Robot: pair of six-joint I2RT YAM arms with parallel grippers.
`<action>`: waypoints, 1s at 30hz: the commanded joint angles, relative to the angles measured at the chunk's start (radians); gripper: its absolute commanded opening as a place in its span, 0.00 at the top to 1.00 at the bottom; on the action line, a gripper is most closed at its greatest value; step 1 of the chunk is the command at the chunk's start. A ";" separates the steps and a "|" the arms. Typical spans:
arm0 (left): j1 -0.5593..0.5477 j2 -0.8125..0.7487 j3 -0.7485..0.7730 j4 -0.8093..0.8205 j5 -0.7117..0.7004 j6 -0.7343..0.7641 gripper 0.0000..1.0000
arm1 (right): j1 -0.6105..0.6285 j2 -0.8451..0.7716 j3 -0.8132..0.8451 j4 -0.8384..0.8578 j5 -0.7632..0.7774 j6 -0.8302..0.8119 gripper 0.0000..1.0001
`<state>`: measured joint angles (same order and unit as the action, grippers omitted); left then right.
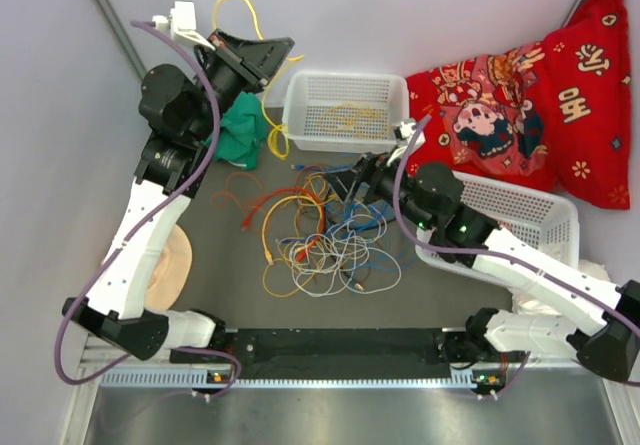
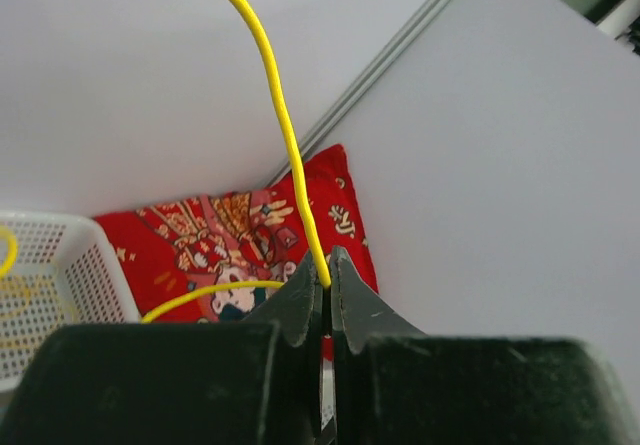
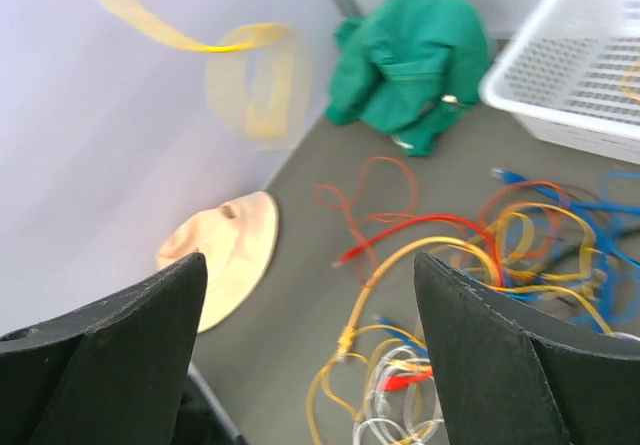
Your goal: Untangle the cables
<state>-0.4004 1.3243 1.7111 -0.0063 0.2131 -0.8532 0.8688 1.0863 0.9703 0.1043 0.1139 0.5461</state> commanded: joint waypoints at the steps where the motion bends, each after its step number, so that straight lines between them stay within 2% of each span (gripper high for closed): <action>1: -0.005 -0.065 -0.027 -0.018 0.009 -0.010 1.00 | 0.074 0.034 0.117 0.040 -0.059 -0.029 0.16; 9: -0.026 -0.085 -0.033 -0.014 0.025 -0.038 1.00 | 0.121 0.047 0.139 0.022 -0.014 -0.067 0.16; 16: -0.066 -0.092 -0.022 -0.023 0.008 -0.021 1.00 | 0.131 0.098 0.201 -0.051 0.194 -0.095 0.18; 22: -0.101 -0.102 -0.021 -0.038 -0.011 0.000 1.00 | 0.202 0.200 0.304 -0.055 0.207 -0.179 0.18; 30: -0.118 -0.122 -0.025 -0.046 -0.008 0.002 1.00 | 0.208 0.268 0.361 -0.080 0.207 -0.181 0.18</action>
<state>-0.5079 1.2453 1.6733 -0.0784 0.2111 -0.8642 1.0657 1.3434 1.2747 0.0227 0.2874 0.3851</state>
